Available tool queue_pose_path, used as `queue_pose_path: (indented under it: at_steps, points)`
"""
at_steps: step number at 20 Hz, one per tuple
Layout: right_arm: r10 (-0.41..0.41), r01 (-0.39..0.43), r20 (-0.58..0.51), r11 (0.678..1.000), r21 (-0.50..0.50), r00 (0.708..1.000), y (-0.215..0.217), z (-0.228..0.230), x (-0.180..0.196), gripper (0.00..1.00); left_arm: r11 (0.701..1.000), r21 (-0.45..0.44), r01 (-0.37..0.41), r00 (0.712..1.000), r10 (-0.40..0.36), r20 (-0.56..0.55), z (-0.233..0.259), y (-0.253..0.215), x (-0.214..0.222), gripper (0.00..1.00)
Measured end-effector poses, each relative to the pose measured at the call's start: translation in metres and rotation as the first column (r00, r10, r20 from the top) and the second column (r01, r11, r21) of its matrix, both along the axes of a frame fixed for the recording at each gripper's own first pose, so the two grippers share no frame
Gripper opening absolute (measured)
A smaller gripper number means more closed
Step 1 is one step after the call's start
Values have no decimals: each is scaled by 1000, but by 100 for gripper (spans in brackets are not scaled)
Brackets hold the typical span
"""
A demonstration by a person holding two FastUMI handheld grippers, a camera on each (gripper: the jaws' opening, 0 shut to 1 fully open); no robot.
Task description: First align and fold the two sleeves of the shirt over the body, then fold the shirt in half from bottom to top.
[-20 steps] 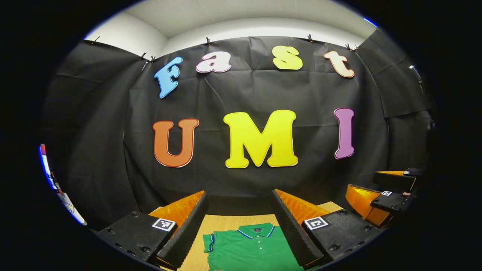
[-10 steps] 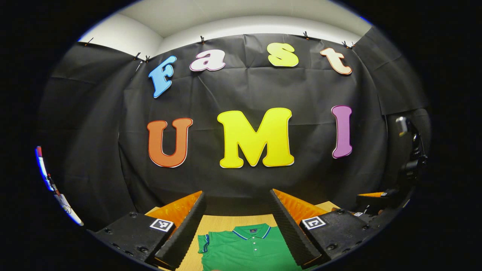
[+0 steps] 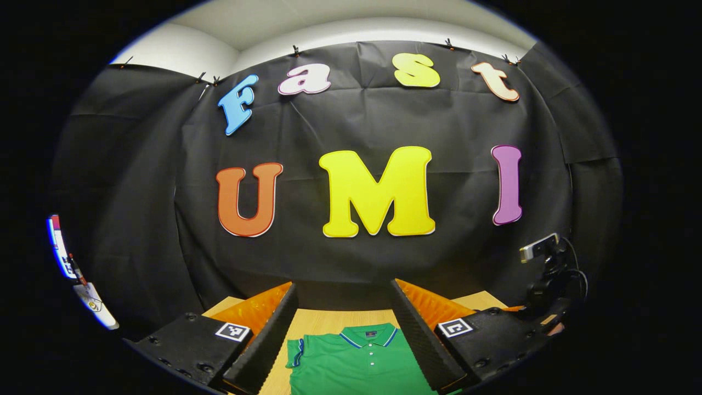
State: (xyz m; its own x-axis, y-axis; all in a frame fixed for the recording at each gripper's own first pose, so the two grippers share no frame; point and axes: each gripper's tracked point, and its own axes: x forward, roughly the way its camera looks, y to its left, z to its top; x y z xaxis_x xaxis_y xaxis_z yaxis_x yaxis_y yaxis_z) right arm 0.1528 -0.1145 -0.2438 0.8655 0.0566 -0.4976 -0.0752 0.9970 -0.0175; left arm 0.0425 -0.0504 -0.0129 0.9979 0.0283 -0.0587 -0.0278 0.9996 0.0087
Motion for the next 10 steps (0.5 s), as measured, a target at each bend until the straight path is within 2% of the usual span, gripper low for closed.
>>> queue_pose_path:
  at_steps: [3,10]
  points:
    - [14,-14,-82,1000,7,996,-6,-42,15,97,1000,2,-12,1000,12,-17,-4,0,6,100]
    - [4,6,-266,999,37,964,-16,-133,43,96,999,5,-34,996,34,-76,-22,-3,14,100]
